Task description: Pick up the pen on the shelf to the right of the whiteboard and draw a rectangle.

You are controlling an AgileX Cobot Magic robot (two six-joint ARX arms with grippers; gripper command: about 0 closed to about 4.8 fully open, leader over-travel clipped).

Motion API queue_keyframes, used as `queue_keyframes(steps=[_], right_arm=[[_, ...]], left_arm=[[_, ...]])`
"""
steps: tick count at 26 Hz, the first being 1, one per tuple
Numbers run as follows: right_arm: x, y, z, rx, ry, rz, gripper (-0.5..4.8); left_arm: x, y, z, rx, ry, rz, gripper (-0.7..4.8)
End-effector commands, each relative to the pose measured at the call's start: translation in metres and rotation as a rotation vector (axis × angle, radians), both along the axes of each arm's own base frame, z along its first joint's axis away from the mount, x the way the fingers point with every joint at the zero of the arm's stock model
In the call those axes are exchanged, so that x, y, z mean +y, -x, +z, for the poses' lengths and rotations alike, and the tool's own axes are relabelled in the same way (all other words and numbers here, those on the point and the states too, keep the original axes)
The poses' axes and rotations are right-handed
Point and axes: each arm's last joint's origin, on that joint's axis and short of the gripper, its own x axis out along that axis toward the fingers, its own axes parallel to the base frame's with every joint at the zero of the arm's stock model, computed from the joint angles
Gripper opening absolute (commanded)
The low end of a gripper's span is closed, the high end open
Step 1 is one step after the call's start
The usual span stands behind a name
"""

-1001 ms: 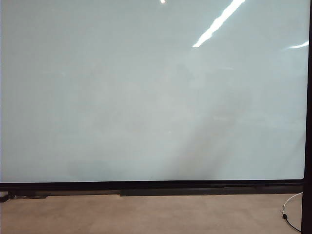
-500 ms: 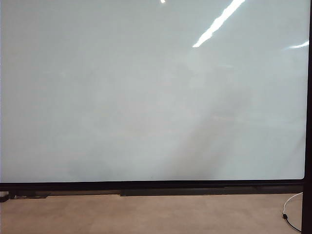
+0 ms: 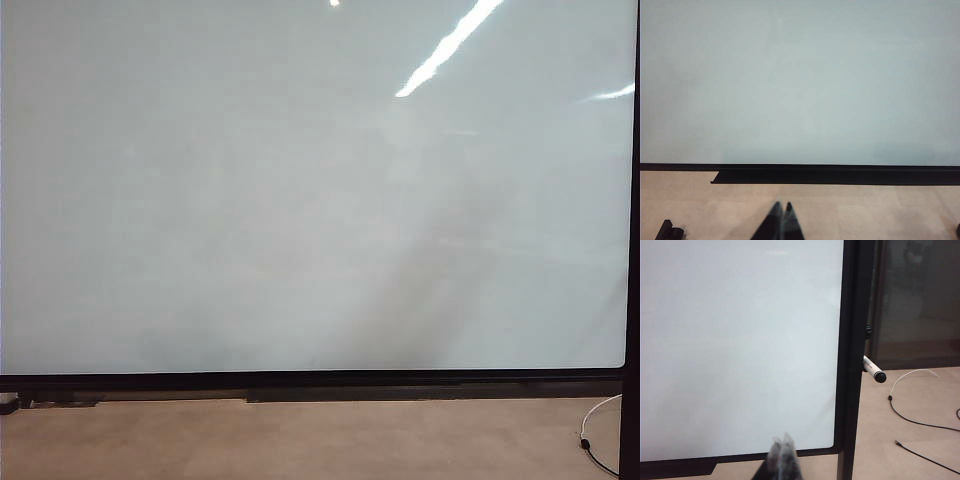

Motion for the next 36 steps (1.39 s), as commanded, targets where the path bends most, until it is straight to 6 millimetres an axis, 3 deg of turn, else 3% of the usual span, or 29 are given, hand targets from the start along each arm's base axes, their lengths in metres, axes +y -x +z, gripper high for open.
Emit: queue_keyframes(steps=[1, 13, 24, 30, 36], right_arm=[[0.0, 0.0, 0.002, -0.009, 0.005, -0.003, -0.05], [-0.001, 0.001, 0.002, 0.001, 0.006, -0.047, -0.05], [-0.003, 0.0, 0.018, 0.011, 0.022, -0.113, -0.05], [-0.003, -0.023, 0.041, 0.048, 0.07, -0.125, -0.05], [-0.005, -0.051, 0.049, 0.044, 0.073, -0.138, -0.04]], left_arm=[[0.0, 0.0, 0.002, -0.014, -0.002, 0.004, -0.04], [0.0, 0.0, 0.002, -0.014, -0.002, 0.004, -0.05], [0.0, 0.0, 0.002, -0.014, -0.002, 0.004, -0.04], [0.0, 0.0, 0.002, -0.014, -0.002, 0.004, -0.05], [0.0, 0.0, 0.002, -0.014, -0.002, 0.003, -0.05]])
